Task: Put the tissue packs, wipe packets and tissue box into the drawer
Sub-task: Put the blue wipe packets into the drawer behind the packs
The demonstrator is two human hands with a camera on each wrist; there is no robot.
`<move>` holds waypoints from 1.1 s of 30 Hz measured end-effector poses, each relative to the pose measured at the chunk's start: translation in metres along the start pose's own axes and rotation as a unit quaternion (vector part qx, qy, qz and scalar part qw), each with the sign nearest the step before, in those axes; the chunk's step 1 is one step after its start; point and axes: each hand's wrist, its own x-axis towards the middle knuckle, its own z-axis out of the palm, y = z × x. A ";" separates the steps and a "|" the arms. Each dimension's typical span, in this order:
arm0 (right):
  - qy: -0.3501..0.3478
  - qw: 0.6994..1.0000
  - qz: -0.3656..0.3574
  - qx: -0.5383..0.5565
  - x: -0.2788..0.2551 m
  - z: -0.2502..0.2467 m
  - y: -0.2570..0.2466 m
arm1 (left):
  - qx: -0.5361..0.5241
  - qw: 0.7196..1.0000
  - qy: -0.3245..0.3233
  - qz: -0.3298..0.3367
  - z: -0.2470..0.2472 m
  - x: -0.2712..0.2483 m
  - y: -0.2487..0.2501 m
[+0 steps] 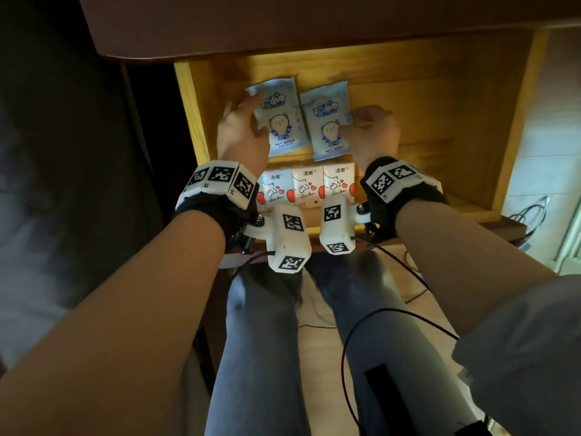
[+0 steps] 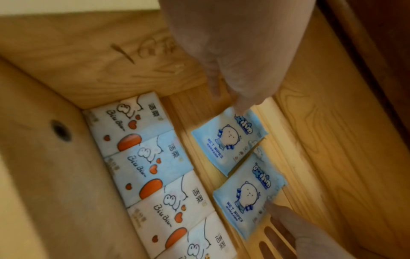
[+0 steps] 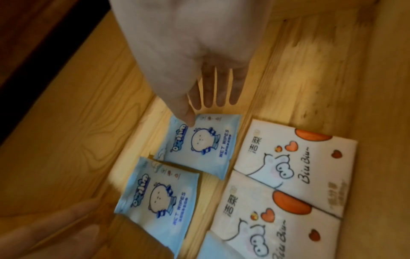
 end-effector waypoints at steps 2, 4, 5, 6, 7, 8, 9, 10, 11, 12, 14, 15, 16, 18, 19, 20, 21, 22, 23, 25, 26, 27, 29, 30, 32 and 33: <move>0.001 1.000 -0.021 -0.009 -0.006 0.000 -0.006 | -0.038 0.999 0.022 0.014 -0.011 -0.012 -0.003; -0.019 0.999 -0.043 -0.001 -0.014 0.000 -0.014 | -0.077 0.996 0.046 0.014 -0.023 -0.024 -0.004; -0.031 0.998 -0.053 0.002 -0.018 0.001 -0.018 | -0.094 0.993 0.064 0.012 -0.028 -0.030 -0.007; -0.041 0.997 -0.063 0.004 -0.021 0.002 -0.022 | -0.109 0.990 0.088 0.012 -0.032 -0.035 -0.010; -0.050 0.996 -0.069 0.006 -0.024 0.003 -0.026 | -0.117 0.987 0.112 0.010 -0.036 -0.039 -0.013; -0.057 0.996 -0.075 0.005 -0.026 0.005 -0.029 | -0.115 0.984 0.135 0.007 -0.040 -0.043 -0.016; -0.062 0.995 -0.080 0.000 -0.027 0.007 -0.031 | -0.105 0.982 0.157 0.003 -0.042 -0.046 -0.020; -0.064 0.994 -0.087 -0.006 -0.026 0.010 -0.032 | -0.093 0.979 0.179 -0.003 -0.044 -0.047 -0.024; -0.064 0.994 -0.092 -0.013 -0.026 0.014 -0.033 | -0.089 0.976 0.200 -0.009 -0.045 -0.048 -0.028; -0.066 0.993 -0.096 -0.019 -0.024 0.019 -0.034 | -0.091 0.972 0.216 -0.015 -0.046 -0.047 -0.033; -0.067 0.992 -0.100 -0.035 -0.021 0.029 -0.034 | -0.105 0.968 0.227 -0.026 -0.044 -0.045 -0.042; -0.063 0.992 -0.102 -0.046 -0.020 0.034 -0.033 | -0.107 0.968 0.224 -0.028 -0.042 -0.043 -0.046; -0.054 0.992 -0.101 -0.052 -0.019 0.039 -0.032 | -0.107 0.969 0.221 -0.027 -0.039 -0.041 -0.051; -0.031 0.993 -0.098 -0.053 -0.017 0.047 -0.030 | -0.112 0.970 0.214 -0.023 -0.034 -0.038 -0.060; -0.022 0.993 -0.095 -0.059 -0.017 0.050 -0.030 | -0.117 0.970 0.210 -0.021 -0.032 -0.038 -0.064; -0.018 0.993 -0.091 -0.075 -0.017 0.054 -0.030 | -0.122 0.971 0.206 -0.021 -0.030 -0.037 -0.067; -0.022 0.991 -0.087 -0.098 -0.016 0.057 -0.029 | -0.125 0.971 0.201 -0.022 -0.028 -0.037 -0.070; -0.027 0.989 -0.084 -0.120 -0.014 0.060 -0.028 | -0.128 0.972 0.198 -0.021 -0.027 -0.036 -0.072; -0.033 0.987 -0.076 -0.136 -0.014 0.062 -0.028 | -0.132 0.972 0.194 -0.018 -0.027 -0.035 -0.073; -0.037 0.985 -0.066 -0.153 -0.013 0.067 -0.029 | -0.141 0.972 0.190 -0.012 -0.026 -0.034 -0.075; -0.039 0.985 -0.065 -0.155 -0.012 0.069 -0.028 | -0.145 0.971 0.189 -0.008 -0.026 -0.034 -0.076; -0.047 0.985 -0.065 -0.151 -0.012 0.070 -0.029 | -0.150 0.971 0.188 -0.005 -0.026 -0.034 -0.077; -0.067 0.985 -0.072 -0.141 -0.013 0.072 -0.030 | -0.158 0.970 0.185 -0.001 -0.026 -0.033 -0.078; -0.077 0.984 -0.078 -0.140 -0.014 0.072 -0.031 | -0.160 0.970 0.183 0.001 -0.026 -0.033 -0.078; -0.093 0.981 -0.091 -0.143 -0.016 0.072 -0.031 | -0.165 0.970 0.179 0.005 -0.026 -0.033 -0.079; -0.103 0.979 -0.093 -0.146 -0.018 0.072 -0.032 | -0.167 0.970 0.178 0.007 -0.026 -0.032 -0.080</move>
